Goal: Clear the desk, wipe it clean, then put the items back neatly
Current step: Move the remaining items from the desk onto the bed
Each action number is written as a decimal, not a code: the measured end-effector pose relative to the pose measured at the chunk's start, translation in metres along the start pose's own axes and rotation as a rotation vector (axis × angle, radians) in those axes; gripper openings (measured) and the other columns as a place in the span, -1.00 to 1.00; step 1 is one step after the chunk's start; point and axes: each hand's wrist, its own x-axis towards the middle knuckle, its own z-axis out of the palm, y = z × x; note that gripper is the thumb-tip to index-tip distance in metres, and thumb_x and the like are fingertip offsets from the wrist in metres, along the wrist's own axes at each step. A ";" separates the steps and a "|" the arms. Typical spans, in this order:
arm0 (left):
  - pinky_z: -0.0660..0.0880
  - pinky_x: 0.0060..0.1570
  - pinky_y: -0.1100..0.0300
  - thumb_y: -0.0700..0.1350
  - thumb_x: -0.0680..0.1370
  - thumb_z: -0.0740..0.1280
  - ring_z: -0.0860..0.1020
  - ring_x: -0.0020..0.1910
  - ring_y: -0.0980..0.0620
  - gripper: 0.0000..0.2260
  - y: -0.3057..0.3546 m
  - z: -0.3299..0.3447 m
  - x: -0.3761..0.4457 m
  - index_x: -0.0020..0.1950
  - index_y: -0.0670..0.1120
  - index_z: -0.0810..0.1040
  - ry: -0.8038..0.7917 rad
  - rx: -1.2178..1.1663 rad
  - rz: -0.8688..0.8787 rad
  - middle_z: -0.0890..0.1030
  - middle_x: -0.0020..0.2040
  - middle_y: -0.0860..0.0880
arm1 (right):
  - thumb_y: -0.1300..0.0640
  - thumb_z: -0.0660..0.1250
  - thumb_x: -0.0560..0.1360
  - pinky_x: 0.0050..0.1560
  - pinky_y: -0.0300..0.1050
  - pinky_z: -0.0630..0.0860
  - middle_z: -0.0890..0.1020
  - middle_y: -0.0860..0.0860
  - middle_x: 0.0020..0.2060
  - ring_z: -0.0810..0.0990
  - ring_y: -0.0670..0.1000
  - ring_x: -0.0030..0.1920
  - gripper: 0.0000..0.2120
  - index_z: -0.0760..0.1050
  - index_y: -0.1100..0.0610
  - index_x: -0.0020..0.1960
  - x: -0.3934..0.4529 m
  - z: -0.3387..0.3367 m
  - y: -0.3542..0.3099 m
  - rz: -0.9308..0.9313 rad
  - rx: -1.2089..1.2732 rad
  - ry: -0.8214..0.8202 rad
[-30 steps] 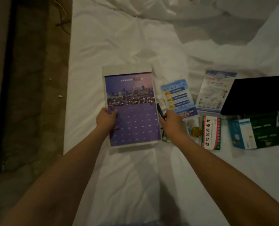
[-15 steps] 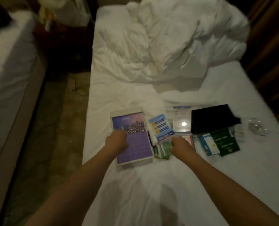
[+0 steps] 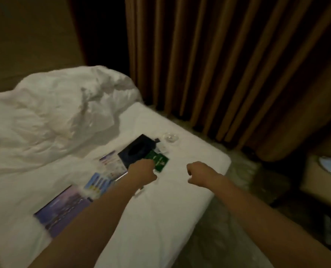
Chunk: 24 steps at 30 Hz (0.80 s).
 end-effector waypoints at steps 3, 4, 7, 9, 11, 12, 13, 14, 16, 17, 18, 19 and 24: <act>0.42 0.00 0.17 -0.03 0.55 0.28 0.50 0.18 -0.06 -0.65 0.081 -0.005 0.001 0.31 -0.08 0.43 0.026 0.077 0.113 0.52 0.24 -0.06 | 0.14 0.30 0.52 -0.10 -0.16 0.38 0.52 0.12 0.11 0.50 0.08 0.04 -0.79 0.44 0.20 0.12 -0.047 -0.015 0.069 0.095 0.050 0.080; 0.41 0.02 0.17 -0.02 0.55 0.28 0.49 0.20 -0.05 -0.65 0.109 -0.006 0.000 0.32 -0.07 0.42 0.037 0.091 0.140 0.51 0.25 -0.06 | 0.13 0.31 0.52 -0.10 -0.15 0.39 0.52 0.10 0.10 0.50 0.09 0.06 -0.79 0.45 0.19 0.11 -0.063 -0.019 0.091 0.118 0.059 0.100; 0.39 0.11 0.16 -0.01 0.54 0.29 0.48 0.22 -0.03 -0.62 0.191 -0.003 -0.006 0.34 -0.04 0.41 0.068 0.129 0.215 0.48 0.28 -0.03 | 0.13 0.30 0.51 -0.23 -0.17 0.33 0.51 0.05 -0.08 0.47 0.08 -0.03 -0.91 0.42 0.13 -0.09 -0.115 -0.028 0.156 0.173 0.090 0.147; 0.40 0.13 0.13 -0.01 0.52 0.31 0.48 0.21 -0.04 -0.62 0.248 0.005 -0.007 0.32 -0.03 0.43 0.085 0.155 0.273 0.49 0.28 -0.03 | 0.13 0.27 0.52 -0.24 -0.18 0.34 0.52 0.04 -0.14 0.47 0.07 -0.08 -0.94 0.44 0.10 -0.12 -0.150 -0.032 0.201 0.218 0.096 0.185; 0.42 0.09 0.12 0.01 0.51 0.32 0.50 0.18 -0.05 -0.64 0.306 0.011 -0.011 0.28 -0.03 0.47 0.091 0.192 0.346 0.51 0.24 -0.04 | 0.14 0.27 0.52 -0.21 -0.14 0.42 0.51 0.04 -0.17 0.48 0.05 -0.12 -0.92 0.49 0.14 -0.07 -0.184 -0.031 0.244 0.289 0.128 0.212; 0.43 0.04 0.13 0.01 0.50 0.33 0.51 0.16 -0.05 -0.67 0.335 0.015 -0.013 0.24 -0.04 0.49 0.089 0.195 0.388 0.53 0.20 -0.04 | 0.14 0.28 0.52 -0.17 -0.10 0.46 0.54 0.06 -0.13 0.50 0.04 -0.12 -0.87 0.51 0.19 -0.02 -0.200 -0.029 0.266 0.328 0.152 0.217; 0.43 -0.02 0.15 0.01 0.50 0.32 0.52 0.13 -0.05 -0.70 0.364 0.020 -0.014 0.19 -0.04 0.52 0.078 0.193 0.432 0.55 0.14 -0.04 | 0.13 0.30 0.51 -0.16 -0.08 0.49 0.56 0.07 -0.10 0.52 0.05 -0.11 -0.84 0.51 0.21 0.01 -0.216 -0.027 0.288 0.366 0.172 0.213; 0.43 -0.08 0.15 0.01 0.49 0.32 0.54 0.09 -0.06 -0.75 0.392 0.024 -0.015 0.13 -0.05 0.53 0.061 0.196 0.478 0.56 0.09 -0.04 | 0.12 0.31 0.51 -0.19 -0.09 0.47 0.55 0.07 -0.10 0.51 0.05 -0.12 -0.85 0.49 0.20 0.00 -0.231 -0.023 0.310 0.397 0.179 0.219; 0.44 -0.14 0.14 -0.01 0.49 0.30 0.54 0.04 -0.05 -0.76 0.446 0.036 -0.017 0.11 -0.05 0.52 0.024 0.220 0.567 0.55 0.05 -0.03 | 0.12 0.31 0.51 -0.23 -0.13 0.41 0.51 0.05 -0.11 0.49 0.05 -0.11 -0.88 0.42 0.14 -0.03 -0.261 -0.016 0.349 0.462 0.210 0.245; 0.45 -0.14 0.14 -0.03 0.49 0.30 0.54 0.03 -0.04 -0.74 0.470 0.042 -0.017 0.15 -0.05 0.51 0.012 0.239 0.604 0.55 0.07 -0.02 | 0.10 0.32 0.50 -0.19 -0.11 0.41 0.51 0.06 -0.07 0.50 0.07 -0.07 -0.87 0.42 0.12 0.00 -0.275 -0.012 0.367 0.498 0.229 0.252; 0.45 -0.13 0.14 -0.03 0.49 0.30 0.53 0.03 -0.03 -0.72 0.494 0.049 -0.018 0.18 -0.04 0.50 0.000 0.259 0.636 0.55 0.09 -0.03 | 0.09 0.33 0.50 -0.15 -0.09 0.41 0.53 0.08 -0.01 0.51 0.09 -0.01 -0.82 0.44 0.13 0.05 -0.289 -0.008 0.384 0.533 0.238 0.254; 0.46 -0.10 0.13 -0.03 0.49 0.30 0.53 0.05 -0.03 -0.71 0.517 0.056 -0.018 0.20 -0.04 0.50 -0.018 0.275 0.671 0.55 0.12 -0.03 | 0.07 0.33 0.50 -0.13 -0.09 0.39 0.53 0.08 0.05 0.51 0.11 0.05 -0.76 0.44 0.14 0.11 -0.303 -0.003 0.400 0.576 0.240 0.245; 0.46 -0.03 0.12 0.07 0.49 0.35 0.52 0.13 -0.05 -0.64 0.609 0.092 -0.009 0.23 -0.03 0.49 -0.132 0.338 0.814 0.54 0.15 -0.03 | 0.05 0.33 0.48 -0.11 -0.08 0.45 0.56 0.13 0.05 0.54 0.16 0.06 -0.71 0.47 0.19 0.13 -0.351 0.020 0.469 0.730 0.310 0.254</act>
